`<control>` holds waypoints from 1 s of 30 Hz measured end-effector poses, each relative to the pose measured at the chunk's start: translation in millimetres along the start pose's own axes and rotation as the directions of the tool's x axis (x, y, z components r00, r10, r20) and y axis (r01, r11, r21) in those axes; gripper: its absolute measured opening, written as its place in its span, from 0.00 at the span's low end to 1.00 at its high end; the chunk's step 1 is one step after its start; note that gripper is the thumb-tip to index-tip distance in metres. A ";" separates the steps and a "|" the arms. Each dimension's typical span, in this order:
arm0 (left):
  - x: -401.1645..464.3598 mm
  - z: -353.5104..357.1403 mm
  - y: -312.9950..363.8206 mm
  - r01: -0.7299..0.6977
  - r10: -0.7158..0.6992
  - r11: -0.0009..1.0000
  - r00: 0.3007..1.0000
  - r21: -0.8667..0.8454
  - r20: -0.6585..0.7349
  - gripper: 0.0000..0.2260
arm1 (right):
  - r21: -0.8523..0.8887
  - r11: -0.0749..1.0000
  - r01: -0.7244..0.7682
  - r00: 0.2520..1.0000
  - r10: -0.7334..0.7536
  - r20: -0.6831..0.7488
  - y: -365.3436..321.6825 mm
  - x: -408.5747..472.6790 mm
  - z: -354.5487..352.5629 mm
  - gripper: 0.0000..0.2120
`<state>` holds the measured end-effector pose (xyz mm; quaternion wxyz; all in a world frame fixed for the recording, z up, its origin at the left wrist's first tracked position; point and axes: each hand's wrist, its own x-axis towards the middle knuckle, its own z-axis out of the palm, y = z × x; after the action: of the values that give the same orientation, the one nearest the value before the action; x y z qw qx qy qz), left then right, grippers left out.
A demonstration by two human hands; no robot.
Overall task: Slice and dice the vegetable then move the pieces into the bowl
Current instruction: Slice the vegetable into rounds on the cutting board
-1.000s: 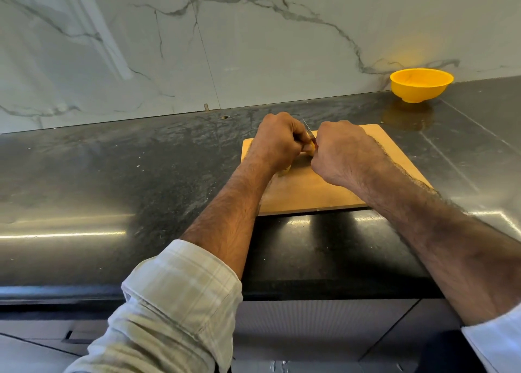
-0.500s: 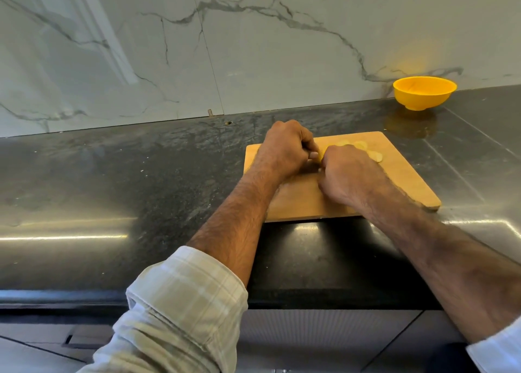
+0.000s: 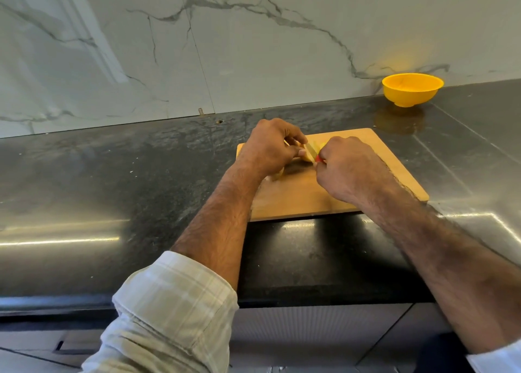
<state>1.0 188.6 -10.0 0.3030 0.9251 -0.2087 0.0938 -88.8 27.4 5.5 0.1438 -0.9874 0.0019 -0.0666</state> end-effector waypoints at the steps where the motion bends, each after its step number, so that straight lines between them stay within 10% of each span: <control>1: 0.4 0.2 -0.3 0.009 -0.009 1.000 1.000 0.005 0.004 0.09 | 0.007 1.000 -0.010 1.000 0.010 0.000 1.2 1.3 -0.1 0.13; 30: 9.7 0.5 0.7 0.005 -0.035 0.983 0.986 0.183 0.161 0.17 | -0.068 0.997 -0.033 0.992 0.041 0.117 7.1 -3.4 -9.9 0.14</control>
<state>9.3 184.5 -7.1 0.2001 0.9556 -0.2140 0.0331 -93.3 17.9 12.4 0.1123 -0.9936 0.0140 -0.0052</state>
